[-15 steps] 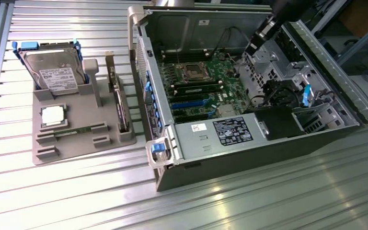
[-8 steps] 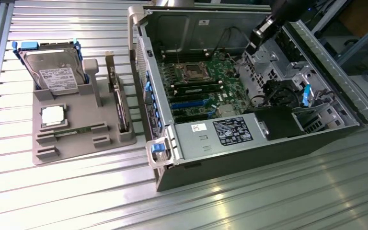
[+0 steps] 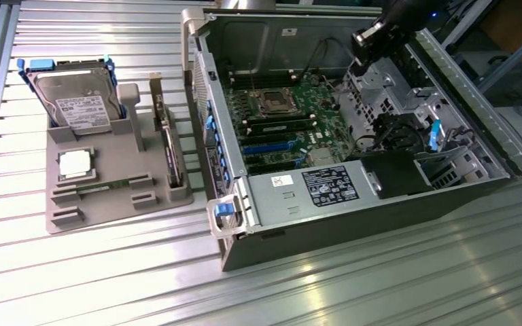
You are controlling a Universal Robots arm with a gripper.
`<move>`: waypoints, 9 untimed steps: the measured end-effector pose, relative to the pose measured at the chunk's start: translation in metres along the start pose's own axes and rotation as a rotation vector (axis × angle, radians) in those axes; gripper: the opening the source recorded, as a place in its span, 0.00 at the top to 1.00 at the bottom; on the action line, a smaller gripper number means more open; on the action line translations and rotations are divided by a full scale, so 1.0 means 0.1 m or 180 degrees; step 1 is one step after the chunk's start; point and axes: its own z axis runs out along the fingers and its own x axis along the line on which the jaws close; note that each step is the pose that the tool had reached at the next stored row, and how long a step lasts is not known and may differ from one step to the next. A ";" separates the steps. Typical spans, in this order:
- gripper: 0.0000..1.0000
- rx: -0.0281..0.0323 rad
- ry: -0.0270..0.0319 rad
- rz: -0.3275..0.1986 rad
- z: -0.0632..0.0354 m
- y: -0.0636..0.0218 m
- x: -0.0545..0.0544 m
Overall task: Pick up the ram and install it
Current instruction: 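Press down the ram until it locks into place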
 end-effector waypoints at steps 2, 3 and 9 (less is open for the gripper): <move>0.90 0.0001 -0.0020 0.0171 0.000 0.000 0.00; 0.90 0.0001 -0.0034 0.0296 0.000 0.000 0.00; 0.90 0.0003 -0.0086 0.0744 0.000 0.000 0.00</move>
